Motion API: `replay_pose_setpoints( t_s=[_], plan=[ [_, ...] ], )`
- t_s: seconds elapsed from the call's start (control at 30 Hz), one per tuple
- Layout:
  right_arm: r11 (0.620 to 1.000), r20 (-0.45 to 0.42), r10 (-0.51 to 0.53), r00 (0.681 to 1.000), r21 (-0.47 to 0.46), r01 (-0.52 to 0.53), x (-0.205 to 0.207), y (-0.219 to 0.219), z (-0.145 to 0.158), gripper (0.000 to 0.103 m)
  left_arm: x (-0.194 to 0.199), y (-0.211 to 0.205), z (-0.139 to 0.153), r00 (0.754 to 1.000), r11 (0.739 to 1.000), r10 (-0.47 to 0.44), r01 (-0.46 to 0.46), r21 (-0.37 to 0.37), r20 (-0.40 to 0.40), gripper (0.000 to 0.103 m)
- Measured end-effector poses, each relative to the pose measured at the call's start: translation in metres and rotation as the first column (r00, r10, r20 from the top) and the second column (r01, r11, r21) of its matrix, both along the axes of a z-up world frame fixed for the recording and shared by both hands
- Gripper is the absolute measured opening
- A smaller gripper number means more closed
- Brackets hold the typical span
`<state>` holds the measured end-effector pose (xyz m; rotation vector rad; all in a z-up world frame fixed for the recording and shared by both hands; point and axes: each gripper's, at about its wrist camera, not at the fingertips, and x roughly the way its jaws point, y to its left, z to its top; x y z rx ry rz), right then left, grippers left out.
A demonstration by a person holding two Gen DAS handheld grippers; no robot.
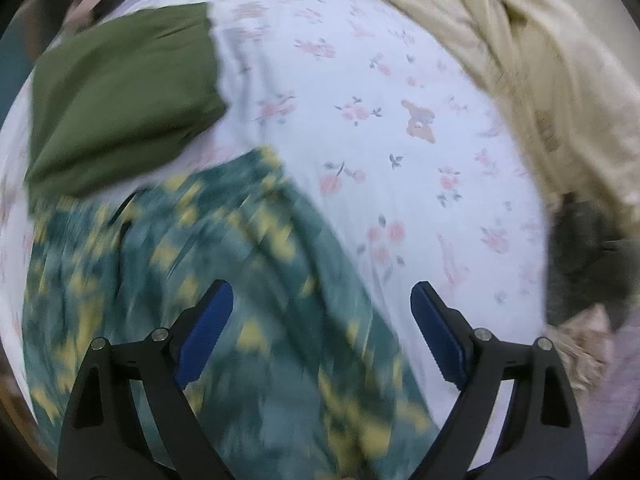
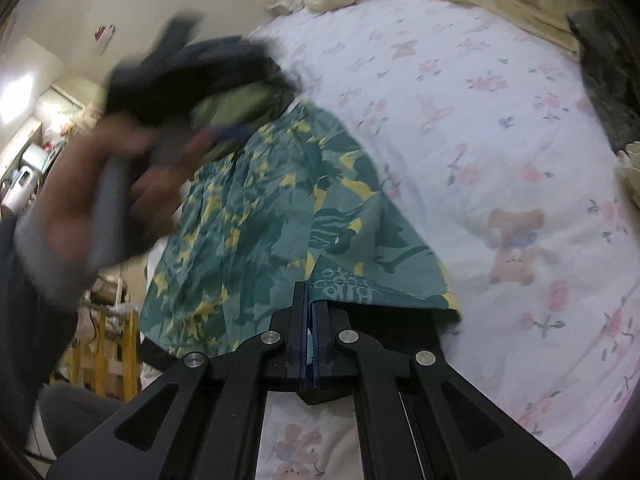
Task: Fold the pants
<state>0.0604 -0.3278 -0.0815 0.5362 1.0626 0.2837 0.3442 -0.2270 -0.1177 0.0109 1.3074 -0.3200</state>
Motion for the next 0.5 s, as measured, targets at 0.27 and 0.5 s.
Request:
replay_pose_setpoints(
  t_s=[0.27, 0.5],
  plan=[
    [0.997, -0.037, 0.078, 0.996, -0.026, -0.079, 0.005, 0.015, -0.012, 0.0, 0.028, -0.048, -0.059, 0.989, 0.982, -0.129, 0.137, 0.129, -0.069, 0.021],
    [0.991, 0.01, 0.131, 0.991, -0.028, -0.13, -0.001, 0.03, 0.002, 0.0, 0.024, -0.03, -0.035, 0.983, 0.963, -0.181, 0.176, 0.203, 0.008, 0.0]
  ],
)
